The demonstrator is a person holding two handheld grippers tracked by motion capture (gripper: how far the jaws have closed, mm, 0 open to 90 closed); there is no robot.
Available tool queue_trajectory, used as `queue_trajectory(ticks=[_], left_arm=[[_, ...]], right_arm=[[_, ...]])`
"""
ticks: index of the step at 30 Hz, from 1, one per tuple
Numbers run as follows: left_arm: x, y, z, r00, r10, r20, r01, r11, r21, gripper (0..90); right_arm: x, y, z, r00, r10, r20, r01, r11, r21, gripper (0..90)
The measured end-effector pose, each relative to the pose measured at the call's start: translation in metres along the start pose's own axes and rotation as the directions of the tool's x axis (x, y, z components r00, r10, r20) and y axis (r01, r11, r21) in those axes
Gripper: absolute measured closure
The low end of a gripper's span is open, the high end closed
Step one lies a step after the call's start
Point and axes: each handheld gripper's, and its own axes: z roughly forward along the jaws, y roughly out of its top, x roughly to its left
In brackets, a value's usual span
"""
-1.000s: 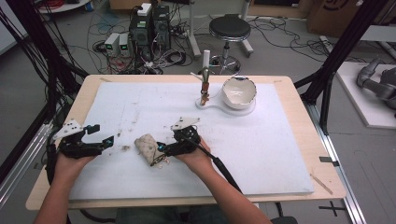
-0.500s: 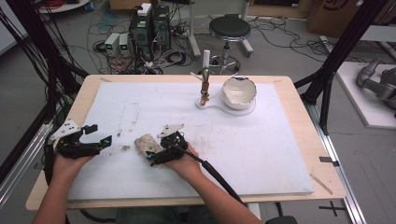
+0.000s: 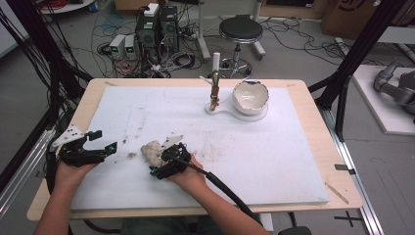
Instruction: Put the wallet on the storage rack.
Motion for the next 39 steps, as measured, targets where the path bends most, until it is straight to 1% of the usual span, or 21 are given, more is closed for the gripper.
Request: queue_trajectory(ticks=[1,2,3,4,7,8,9,13,14,15,18,21,22,24,29,31,35,36,37,38,39], left_arm=[[0.0,0.0,0.0,1.0,0.0,0.0,0.0,1.0,-0.002,18.2],[0.0,0.0,0.0,1.0,0.0,0.0,0.0,1.0,-0.002,18.2],[-0.001,0.0,0.0,1.0,0.0,0.0,0.0,1.0,-0.002,18.2],[-0.001,0.0,0.0,1.0,0.001,-0.001,-0.001,1.0,-0.001,18.2],[-0.001,0.0,0.0,1.0,-0.001,-0.002,0.001,1.0,0.0,18.2],[-0.001,0.0,0.0,1.0,-0.001,-0.001,0.001,1.0,-0.001,18.2],[-0.001,0.0,-0.001,1.0,-0.001,-0.002,0.001,1.0,-0.001,18.2],[0.0,0.0,-0.001,1.0,-0.002,-0.004,0.002,1.0,0.0,18.2],[0.0,0.0,-0.001,1.0,-0.003,-0.004,0.003,1.0,-0.002,18.2],[0.0,0.0,-0.001,1.0,-0.002,-0.004,0.002,1.0,-0.001,18.2],[0.0,0.0,-0.001,1.0,-0.002,-0.004,0.002,1.0,0.0,18.2],[0.0,0.0,0.0,1.0,-0.003,-0.002,0.003,1.0,0.0,18.2],[0.0,0.0,0.0,1.0,-0.001,-0.003,0.001,1.0,0.002,18.2],[0.0,0.0,0.0,1.0,-0.002,-0.003,0.002,1.0,0.001,18.2],[0.001,-0.001,0.0,1.0,-0.003,-0.004,0.003,1.0,0.002,18.2],[0.002,-0.001,0.0,1.0,-0.006,-0.005,0.006,1.0,-0.001,18.2],[0.001,-0.001,0.001,1.0,-0.004,-0.003,0.004,1.0,0.001,18.2],[0.001,-0.001,0.001,1.0,-0.004,-0.003,0.004,1.0,0.001,18.2],[0.001,0.0,0.002,1.0,-0.002,0.0,0.002,1.0,0.002,18.2],[0.001,0.0,0.002,1.0,-0.002,0.0,0.002,1.0,0.002,18.2],[0.0,0.0,0.002,1.0,-0.001,0.001,0.001,1.0,0.003,18.2]], right_arm=[[0.001,0.0,0.001,0.9999,-0.006,0.012,0.006,1.0,0.006,17.6],[0.005,0.0,0.002,0.9992,-0.024,0.031,0.023,0.999,0.027,16.4],[0.005,0.0,0.002,0.9992,-0.024,0.031,0.023,0.999,0.027,16.4],[0.008,0.001,0.003,0.9977,-0.041,0.053,0.039,0.998,0.043,16.3],[0.01,0.0,0.004,0.9962,-0.057,0.066,0.054,0.997,0.05,17.7],[0.008,0.0,0.003,0.9984,-0.03,0.048,0.028,0.998,0.054,21.6],[0.007,0.0,0.003,0.9992,-0.022,0.034,0.02,0.998,0.053,23.9],[0.008,-0.001,0.002,0.9992,-0.016,0.036,0.014,0.999,0.047,27.9],[0.007,-0.001,0.001,0.9992,-0.015,0.036,0.014,0.999,0.042,32.3],[0.006,-0.001,0.001,0.9993,-0.006,0.037,0.005,0.999,0.038,33.4],[0.005,-0.002,0.0,0.9995,0.009,0.028,-0.01,0.999,0.034,36.0],[0.003,-0.002,-0.001,0.9996,0.009,0.025,-0.009,1.0,0.03,37.5],[0.003,-0.002,-0.001,0.9997,0.017,0.02,-0.018,0.999,0.03,37.8],[0.002,-0.002,-0.002,0.9998,0.005,0.017,-0.006,1.0,0.025,38.4],[0.001,-0.002,-0.003,0.9999,0.009,0.007,-0.01,1.0,0.029,38.5],[0.0,-0.001,-0.006,0.9999,0.0,0.01,0.0,1.0,0.025,38.6],[-0.009,0.003,-0.022,0.9996,-0.005,0.027,0.005,1.0,-0.01,38.5],[-0.009,0.003,-0.022,0.9996,-0.005,0.027,0.005,1.0,-0.01,38.5],[-0.016,0.005,-0.034,0.999,-0.005,0.044,0.006,0.999,-0.032,38.5],[-0.016,0.005,-0.034,0.999,-0.005,0.044,0.006,0.999,-0.032,38.5],[-0.02,0.006,-0.04,0.9984,-0.001,0.057,0.003,0.999,-0.039,38.5]])
